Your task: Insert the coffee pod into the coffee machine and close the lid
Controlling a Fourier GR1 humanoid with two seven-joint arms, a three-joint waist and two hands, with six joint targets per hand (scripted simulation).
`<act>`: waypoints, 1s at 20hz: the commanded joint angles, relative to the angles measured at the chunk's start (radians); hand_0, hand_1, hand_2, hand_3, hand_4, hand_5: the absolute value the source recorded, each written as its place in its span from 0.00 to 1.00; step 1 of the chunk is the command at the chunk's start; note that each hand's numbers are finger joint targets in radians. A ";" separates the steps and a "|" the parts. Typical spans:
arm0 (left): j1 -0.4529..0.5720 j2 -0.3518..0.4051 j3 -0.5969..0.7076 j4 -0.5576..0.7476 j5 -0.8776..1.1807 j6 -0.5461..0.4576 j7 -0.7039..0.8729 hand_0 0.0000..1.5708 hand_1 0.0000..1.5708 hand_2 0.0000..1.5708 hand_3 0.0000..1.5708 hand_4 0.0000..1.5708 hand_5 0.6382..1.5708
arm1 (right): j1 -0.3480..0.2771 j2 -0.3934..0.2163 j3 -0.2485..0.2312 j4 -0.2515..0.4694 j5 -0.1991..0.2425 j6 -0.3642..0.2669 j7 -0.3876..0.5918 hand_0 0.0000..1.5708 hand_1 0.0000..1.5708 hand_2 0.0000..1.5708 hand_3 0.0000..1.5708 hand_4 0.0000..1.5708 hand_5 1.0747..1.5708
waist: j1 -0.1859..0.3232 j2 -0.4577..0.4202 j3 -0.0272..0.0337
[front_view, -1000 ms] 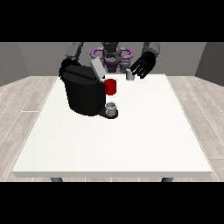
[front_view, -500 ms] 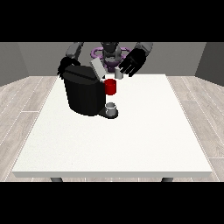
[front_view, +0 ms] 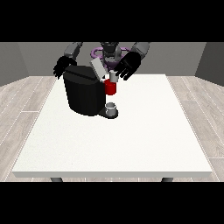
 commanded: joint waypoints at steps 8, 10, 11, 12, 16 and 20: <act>0.007 -0.022 -0.019 0.000 -0.029 -0.007 -0.017 0.80 0.80 0.82 0.77 0.32 1.00 | 0.029 -0.021 -0.044 0.014 -0.036 0.028 -0.035 0.00 0.00 0.00 0.00 0.33 1.00 | 0.001 0.009 0.0000; -0.044 -0.038 -0.007 -0.001 -0.020 -0.013 0.033 0.75 0.75 0.80 0.75 0.32 1.00 | 0.010 -0.003 -0.029 0.031 -0.020 0.010 -0.021 0.00 0.00 0.00 0.00 0.34 1.00 | 0.002 0.006 0.0001; 0.009 -0.019 -0.007 0.005 -0.022 -0.003 -0.044 0.75 0.75 0.80 0.75 0.31 1.00 | 0.007 -0.016 -0.044 -0.010 -0.019 -0.010 0.004 0.00 0.00 0.00 0.00 0.33 1.00 | 0.009 0.008 -0.0003; 0.020 -0.086 -0.031 -0.003 -0.036 0.025 -0.005 0.75 0.75 0.80 0.76 0.32 1.00 | -0.007 -0.007 -0.045 0.014 -0.019 -0.018 0.021 0.00 0.00 0.00 0.00 0.32 1.00 | 0.022 -0.005 -0.0001; -0.008 -0.024 0.007 0.009 -0.020 0.016 -0.051 0.76 0.76 0.81 0.76 0.33 1.00 | -0.003 -0.007 -0.049 -0.005 -0.032 0.005 -0.047 0.00 0.00 0.00 0.00 0.32 1.00 | 0.005 0.066 0.0000; 0.007 -0.021 0.004 0.026 -0.034 0.005 -0.029 0.74 0.74 0.79 0.75 0.31 1.00 | 0.024 0.019 -0.024 -0.023 -0.015 -0.026 -0.036 0.00 0.00 0.00 0.00 0.33 1.00 | 0.009 0.031 -0.0001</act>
